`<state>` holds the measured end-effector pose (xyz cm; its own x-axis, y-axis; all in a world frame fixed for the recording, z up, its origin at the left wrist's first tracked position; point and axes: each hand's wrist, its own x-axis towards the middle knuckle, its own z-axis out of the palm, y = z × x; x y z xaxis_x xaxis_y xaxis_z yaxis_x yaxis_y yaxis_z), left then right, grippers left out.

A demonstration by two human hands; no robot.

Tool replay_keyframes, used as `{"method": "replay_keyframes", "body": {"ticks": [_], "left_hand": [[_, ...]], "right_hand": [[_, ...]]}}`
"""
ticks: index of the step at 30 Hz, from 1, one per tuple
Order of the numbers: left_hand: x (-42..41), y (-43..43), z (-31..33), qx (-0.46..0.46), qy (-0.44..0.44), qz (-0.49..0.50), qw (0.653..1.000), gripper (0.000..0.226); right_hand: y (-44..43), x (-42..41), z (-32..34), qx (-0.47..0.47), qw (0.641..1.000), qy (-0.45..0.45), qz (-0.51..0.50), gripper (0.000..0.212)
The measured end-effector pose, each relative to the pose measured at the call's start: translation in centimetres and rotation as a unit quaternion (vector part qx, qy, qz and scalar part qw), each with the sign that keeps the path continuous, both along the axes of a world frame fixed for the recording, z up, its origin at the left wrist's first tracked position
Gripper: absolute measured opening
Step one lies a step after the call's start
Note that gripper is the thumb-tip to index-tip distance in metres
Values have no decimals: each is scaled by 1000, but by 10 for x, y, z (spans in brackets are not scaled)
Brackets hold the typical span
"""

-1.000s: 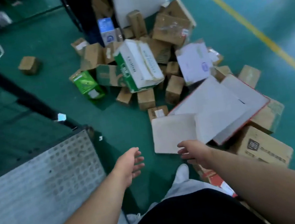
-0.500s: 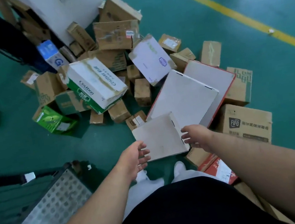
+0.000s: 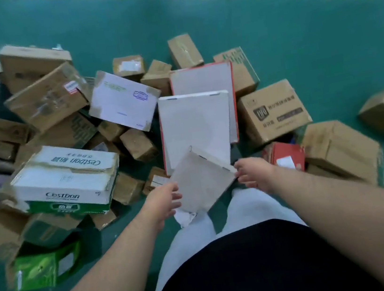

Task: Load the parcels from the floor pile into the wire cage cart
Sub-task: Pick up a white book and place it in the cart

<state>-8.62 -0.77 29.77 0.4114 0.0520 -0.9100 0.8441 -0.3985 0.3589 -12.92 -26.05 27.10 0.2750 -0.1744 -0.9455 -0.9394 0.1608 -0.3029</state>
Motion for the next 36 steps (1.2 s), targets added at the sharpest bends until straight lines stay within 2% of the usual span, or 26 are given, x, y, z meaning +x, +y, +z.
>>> {"method": "replay_keyframes", "body": {"ticks": [2, 6, 11, 17, 22, 25, 28, 31, 32, 34, 36], "left_hand": [[14, 2, -7, 15, 7, -31, 999, 27], [31, -10, -30, 31, 26, -106, 994, 25], [48, -44, -76, 46, 48, -144, 987, 15], [72, -84, -170, 82, 77, -175, 978, 21], [109, -116, -270, 107, 53, -197, 973, 13], [125, -129, -325, 137, 36, -196, 970, 31], [131, -138, -372, 158, 6, -236, 959, 44], [138, -142, -410, 175, -22, -247, 953, 23], [142, -142, -421, 169, -29, -252, 952, 26], [147, -144, -437, 154, -35, -252, 955, 51], [153, -143, -450, 172, -34, -223, 959, 56]], "right_hand": [[7, -5, -5, 0, 999, 6, -43, 17], [15, -27, -25, 1, 996, 30, -78, 28], [10, -42, -83, 36, 988, 84, -122, 33], [-19, -33, -175, 52, 979, 119, -155, 32], [-53, -3, -269, 31, 985, 107, -131, 37], [-76, 12, -327, 21, 988, 107, -111, 34], [-96, 19, -385, 10, 988, 117, -101, 37], [-100, 20, -430, 30, 988, 128, -78, 52], [-99, 20, -440, 33, 988, 133, -72, 56], [-94, 18, -456, 24, 988, 138, -69, 58], [-87, 17, -472, 17, 986, 139, -91, 55]]}}
